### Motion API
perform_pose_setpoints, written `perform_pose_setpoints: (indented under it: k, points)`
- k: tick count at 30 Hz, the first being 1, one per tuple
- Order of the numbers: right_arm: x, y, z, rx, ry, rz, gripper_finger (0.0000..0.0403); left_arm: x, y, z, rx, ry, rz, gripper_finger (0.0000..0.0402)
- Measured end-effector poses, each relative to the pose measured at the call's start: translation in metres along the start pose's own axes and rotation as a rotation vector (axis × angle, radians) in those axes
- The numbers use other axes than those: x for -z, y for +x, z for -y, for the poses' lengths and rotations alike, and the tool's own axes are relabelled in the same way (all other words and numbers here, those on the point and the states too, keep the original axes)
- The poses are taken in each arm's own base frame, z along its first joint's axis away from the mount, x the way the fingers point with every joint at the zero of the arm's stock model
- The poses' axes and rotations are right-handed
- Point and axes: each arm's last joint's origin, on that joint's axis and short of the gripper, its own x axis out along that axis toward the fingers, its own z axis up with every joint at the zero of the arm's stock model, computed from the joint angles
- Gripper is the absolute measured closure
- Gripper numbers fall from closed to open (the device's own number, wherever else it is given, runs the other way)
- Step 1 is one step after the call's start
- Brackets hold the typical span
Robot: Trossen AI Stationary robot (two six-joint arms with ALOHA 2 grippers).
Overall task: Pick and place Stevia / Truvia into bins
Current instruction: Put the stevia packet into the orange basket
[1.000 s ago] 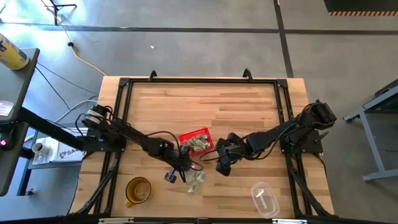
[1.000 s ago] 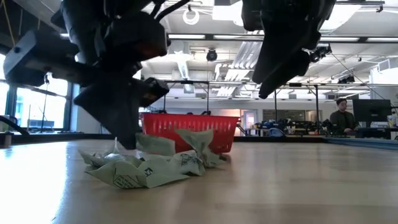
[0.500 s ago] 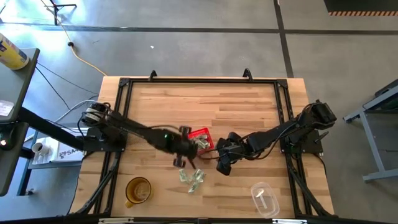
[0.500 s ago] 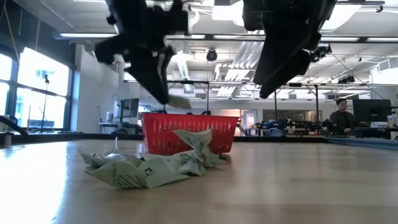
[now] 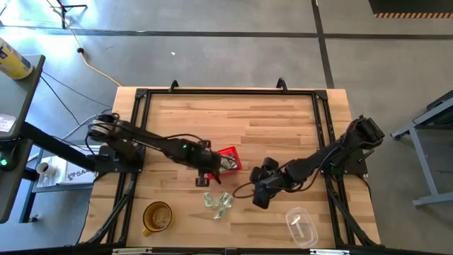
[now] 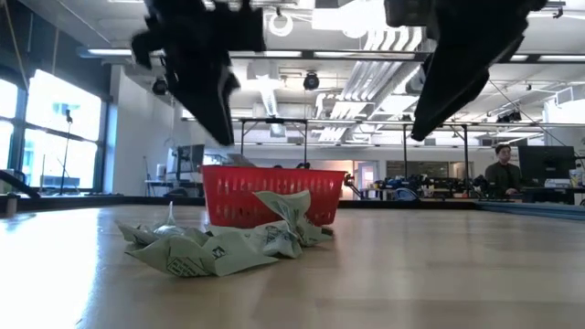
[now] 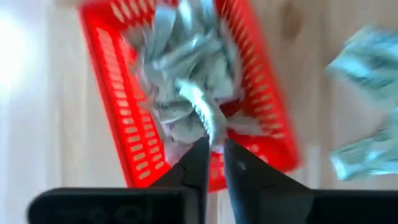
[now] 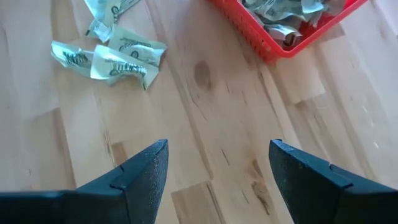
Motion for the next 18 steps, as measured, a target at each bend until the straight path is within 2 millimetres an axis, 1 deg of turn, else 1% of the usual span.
perform_pose_setpoints:
  k: [3,5,8,9,11,14,16,18]
  points:
    - [0.004,-0.002,-0.004,0.012,-0.032,0.018,0.0135,0.001,-0.025,0.013,-0.032,0.001,0.092,0.0288]
    - [0.005,-0.002,-0.005,0.016,-0.050,0.019,0.0135,0.003,-0.042,0.021,-0.031,-0.032,0.143,0.0270]
    - [0.005,-0.002,-0.004,0.021,-0.076,0.021,0.0135,0.010,-0.053,0.034,0.028,-0.139,0.139,0.0241]
    - [0.005,-0.002,-0.004,0.022,-0.084,0.021,0.0135,0.015,-0.052,0.041,0.065,-0.154,0.120,0.0231]
    - [0.004,-0.002,-0.003,0.026,-0.099,0.022,0.0135,0.024,-0.050,0.060,0.144,-0.128,0.099,0.0213]
    - [0.002,0.000,-0.002,0.027,-0.123,0.022,0.0135,0.032,-0.043,0.092,0.252,-0.024,0.192,0.0189]
    - [0.000,0.000,0.000,0.022,-0.134,0.023,0.0135,0.037,-0.032,0.107,0.254,0.054,0.246,0.0177]
    - [-0.002,0.001,0.001,0.008,-0.130,0.019,0.0135,0.039,-0.023,0.113,0.236,0.078,0.274,0.0167]
